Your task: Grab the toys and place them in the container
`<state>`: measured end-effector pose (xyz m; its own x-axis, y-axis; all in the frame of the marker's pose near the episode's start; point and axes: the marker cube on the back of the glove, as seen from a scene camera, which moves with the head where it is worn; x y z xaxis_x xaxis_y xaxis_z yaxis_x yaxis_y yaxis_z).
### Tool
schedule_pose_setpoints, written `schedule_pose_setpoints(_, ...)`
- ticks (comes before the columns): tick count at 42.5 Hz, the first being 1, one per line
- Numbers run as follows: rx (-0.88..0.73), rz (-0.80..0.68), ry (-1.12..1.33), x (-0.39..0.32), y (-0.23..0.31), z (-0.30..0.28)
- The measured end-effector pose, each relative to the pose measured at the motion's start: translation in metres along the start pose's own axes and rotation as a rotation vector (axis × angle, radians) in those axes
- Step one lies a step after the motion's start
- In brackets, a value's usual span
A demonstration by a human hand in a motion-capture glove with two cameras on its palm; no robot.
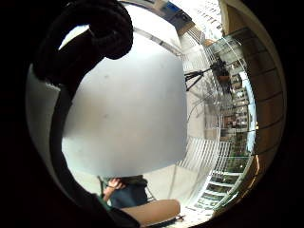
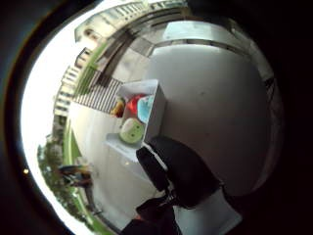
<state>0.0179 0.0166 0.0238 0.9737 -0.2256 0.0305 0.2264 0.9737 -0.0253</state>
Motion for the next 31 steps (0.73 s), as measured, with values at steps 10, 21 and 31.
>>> schedule_pose_setpoints(10,0.010,0.211,0.150,0.108,0.041,0.015)
schedule_pose_setpoints(21,0.005,0.243,0.160,0.169,0.081,0.028)
schedule_pose_setpoints(31,-0.017,0.249,0.167,0.191,0.097,0.040)
